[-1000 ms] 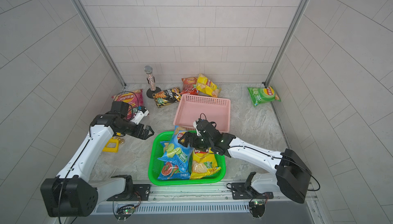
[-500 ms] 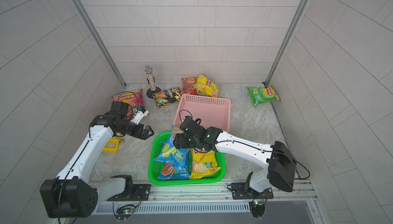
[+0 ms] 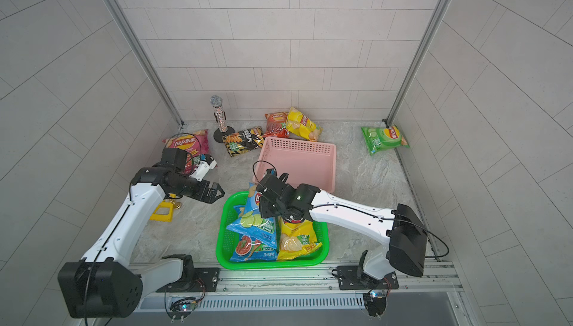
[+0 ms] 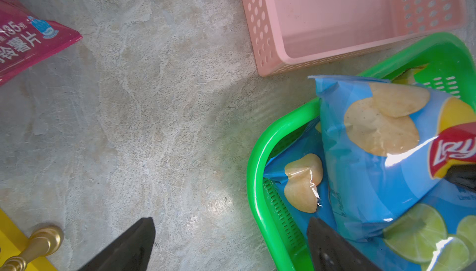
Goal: Put the potato chips into the basket
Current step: Place the potato chip in the basket.
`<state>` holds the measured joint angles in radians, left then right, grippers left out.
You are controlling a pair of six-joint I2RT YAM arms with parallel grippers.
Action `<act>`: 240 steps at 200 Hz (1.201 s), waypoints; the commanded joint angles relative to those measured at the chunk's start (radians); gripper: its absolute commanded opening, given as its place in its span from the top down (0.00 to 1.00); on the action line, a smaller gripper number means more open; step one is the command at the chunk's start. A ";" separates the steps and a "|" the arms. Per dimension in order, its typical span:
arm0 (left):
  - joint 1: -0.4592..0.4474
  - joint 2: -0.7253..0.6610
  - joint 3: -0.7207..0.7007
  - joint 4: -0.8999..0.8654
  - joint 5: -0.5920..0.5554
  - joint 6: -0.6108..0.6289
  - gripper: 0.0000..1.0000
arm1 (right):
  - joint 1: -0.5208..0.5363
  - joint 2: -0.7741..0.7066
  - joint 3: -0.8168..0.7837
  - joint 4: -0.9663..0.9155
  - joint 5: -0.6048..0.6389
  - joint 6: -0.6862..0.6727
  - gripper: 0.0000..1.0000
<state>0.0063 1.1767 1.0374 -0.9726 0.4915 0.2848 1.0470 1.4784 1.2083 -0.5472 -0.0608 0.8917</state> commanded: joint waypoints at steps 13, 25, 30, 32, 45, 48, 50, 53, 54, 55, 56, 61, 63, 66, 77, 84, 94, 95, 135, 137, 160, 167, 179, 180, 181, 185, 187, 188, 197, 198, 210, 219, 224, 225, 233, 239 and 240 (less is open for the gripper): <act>0.003 -0.015 -0.009 -0.001 0.002 -0.002 0.00 | 0.024 -0.005 0.037 -0.076 0.056 -0.021 0.92; 0.003 -0.015 -0.009 -0.001 0.003 -0.002 0.00 | 0.035 -0.013 0.043 -0.078 0.056 -0.023 0.92; 0.003 -0.014 -0.009 0.000 0.002 -0.002 0.00 | 0.039 -0.017 0.047 -0.078 0.058 -0.023 0.92; 0.003 -0.014 -0.009 0.000 0.002 -0.002 0.00 | 0.041 -0.018 0.049 -0.078 0.059 -0.024 0.92; 0.004 -0.012 -0.009 -0.001 0.002 -0.003 0.00 | 0.052 -0.027 0.057 -0.078 0.058 -0.025 0.92; 0.004 -0.012 -0.010 0.000 0.002 -0.002 0.00 | 0.055 -0.029 0.059 -0.078 0.058 -0.025 0.92; 0.003 -0.011 -0.009 0.000 0.002 -0.002 0.00 | 0.057 -0.031 0.062 -0.078 0.057 -0.026 0.92; 0.005 -0.010 -0.009 0.000 0.002 -0.001 0.00 | 0.060 -0.032 0.063 -0.078 0.055 -0.028 0.92; 0.004 -0.011 -0.009 0.000 0.002 -0.002 0.00 | 0.061 -0.033 0.064 -0.078 0.054 -0.029 0.91; 0.003 -0.011 -0.010 -0.001 0.002 -0.002 0.00 | 0.061 -0.033 0.065 -0.078 0.054 -0.029 0.91; 0.004 -0.011 -0.009 0.000 0.002 -0.002 0.00 | 0.063 -0.033 0.066 -0.079 0.054 -0.029 0.91; 0.003 -0.011 -0.009 0.000 0.002 -0.002 0.00 | 0.068 -0.035 0.071 -0.079 0.051 -0.034 0.91; 0.003 -0.010 -0.008 -0.001 0.002 -0.002 0.00 | 0.070 -0.035 0.072 -0.078 0.050 -0.035 0.91; 0.004 -0.011 -0.008 0.000 0.003 -0.002 0.00 | 0.074 -0.034 0.074 -0.079 0.048 -0.038 0.91; 0.003 -0.009 -0.008 0.000 0.003 -0.002 0.00 | 0.087 -0.031 0.083 -0.076 0.038 -0.050 0.91; 0.002 -0.008 -0.008 0.000 0.002 -0.003 0.00 | 0.095 -0.026 0.090 -0.075 0.031 -0.058 0.91; 0.003 -0.008 -0.007 0.000 0.001 -0.002 0.00 | 0.104 -0.017 0.096 -0.074 0.021 -0.065 0.90; 0.004 -0.009 -0.007 -0.001 0.001 -0.002 0.00 | 0.104 -0.016 0.097 -0.075 0.020 -0.067 0.90; 0.003 -0.010 -0.010 0.001 0.001 -0.004 0.00 | 0.140 0.049 0.139 -0.068 -0.012 -0.102 0.89; 0.003 -0.010 -0.009 0.001 0.001 -0.004 0.00 | 0.142 0.052 0.142 -0.068 -0.014 -0.104 0.89; 0.004 -0.011 -0.009 0.001 0.001 -0.004 0.00 | 0.158 0.095 0.182 -0.077 -0.033 -0.118 0.88; 0.003 -0.010 -0.009 0.001 -0.001 -0.004 0.00 | 0.162 0.104 0.193 -0.086 -0.031 -0.122 0.88; 0.003 -0.010 -0.010 0.002 0.000 -0.004 0.00 | 0.168 0.113 0.207 -0.098 -0.031 -0.123 0.88; 0.003 -0.010 -0.010 0.002 0.000 -0.004 0.00 | 0.168 0.114 0.207 -0.099 -0.031 -0.124 0.88; 0.003 -0.010 -0.009 0.002 0.001 -0.004 0.00 | 0.168 0.115 0.208 -0.100 -0.032 -0.124 0.88; 0.003 -0.010 -0.009 0.001 0.001 -0.004 0.00 | 0.169 0.115 0.209 -0.101 -0.035 -0.122 0.88; 0.004 -0.010 -0.010 0.001 0.001 -0.004 0.00 | 0.169 0.115 0.210 -0.101 -0.037 -0.121 0.88; 0.004 -0.011 -0.010 0.001 0.001 -0.003 0.00 | 0.169 0.115 0.210 -0.102 -0.037 -0.121 0.88; 0.004 -0.009 -0.009 0.002 0.001 -0.004 0.00 | 0.169 0.114 0.209 -0.105 -0.039 -0.119 0.88; 0.004 -0.010 -0.009 0.001 0.000 -0.004 0.00 | 0.170 0.114 0.209 -0.105 -0.039 -0.118 0.88; 0.003 -0.010 -0.010 0.002 0.000 -0.004 0.00 | 0.171 0.111 0.205 -0.110 -0.041 -0.115 0.87; 0.003 -0.011 -0.009 0.002 0.002 -0.004 0.00 | 0.173 0.109 0.197 -0.111 -0.046 -0.109 0.86; 0.004 -0.012 -0.010 0.001 0.002 -0.004 0.00 | 0.173 0.108 0.192 -0.107 -0.050 -0.107 0.86; 0.004 -0.011 -0.010 0.001 0.002 -0.004 0.00 | 0.173 0.109 0.191 -0.107 -0.050 -0.108 0.85; 0.004 -0.012 -0.010 0.001 0.002 -0.004 0.00 | 0.173 0.110 0.180 -0.096 -0.062 -0.105 0.84; 0.004 -0.011 -0.010 0.000 0.002 -0.004 0.00 | 0.173 0.113 0.176 -0.093 -0.065 -0.106 0.82; 0.003 -0.011 -0.009 0.001 0.002 -0.004 0.00 | 0.173 0.113 0.175 -0.093 -0.065 -0.106 0.82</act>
<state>0.0063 1.1767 1.0374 -0.9722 0.4915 0.2844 1.2125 1.6028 1.3991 -0.6224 -0.1043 0.7864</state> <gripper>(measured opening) 0.999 0.158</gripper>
